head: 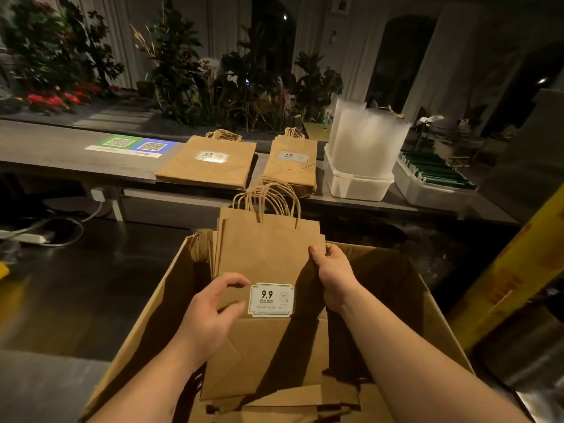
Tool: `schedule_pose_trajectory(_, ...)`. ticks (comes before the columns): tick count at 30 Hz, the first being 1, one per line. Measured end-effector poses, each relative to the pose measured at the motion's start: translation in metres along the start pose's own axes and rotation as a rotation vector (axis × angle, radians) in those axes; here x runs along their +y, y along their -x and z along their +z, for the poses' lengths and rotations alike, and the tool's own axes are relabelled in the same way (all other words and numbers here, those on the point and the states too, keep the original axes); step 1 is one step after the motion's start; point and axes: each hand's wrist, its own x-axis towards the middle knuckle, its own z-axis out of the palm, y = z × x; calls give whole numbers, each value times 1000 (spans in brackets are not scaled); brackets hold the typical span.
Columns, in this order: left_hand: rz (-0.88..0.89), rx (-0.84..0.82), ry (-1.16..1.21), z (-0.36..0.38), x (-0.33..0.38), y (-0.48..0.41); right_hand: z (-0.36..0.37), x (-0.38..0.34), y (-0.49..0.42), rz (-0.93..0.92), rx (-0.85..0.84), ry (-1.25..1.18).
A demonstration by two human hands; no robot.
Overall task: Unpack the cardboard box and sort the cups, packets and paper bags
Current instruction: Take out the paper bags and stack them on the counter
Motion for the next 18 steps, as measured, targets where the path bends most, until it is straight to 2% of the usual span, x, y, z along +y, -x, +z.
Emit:
schedule_pose_trajectory(6, -37, 38, 16, 1, -4, -2, 11, -18, 5, -95, -10, 44)
schedule_pose_trajectory(9, 60, 132, -39, -3, -5, -1, 3, -24, 4, -123, -117, -11)
schedule_pose_trajectory(11, 126, 181, -141, -7, -9, -1, -6, -18, 0, -120, -110, -40)
schedule_pose_trajectory(13, 172, 227, -174, -9, -10, -2, -18, 8, -12, -149, -9, 173)
schedule_pose_trajectory(15, 210, 277, -193, -9, -9, -3, -34, 51, -23, -92, 25, 586)
schedule_pose_trajectory(18, 224, 331, -203, -9, -11, -5, -55, 112, -35, 109, -137, 1061)
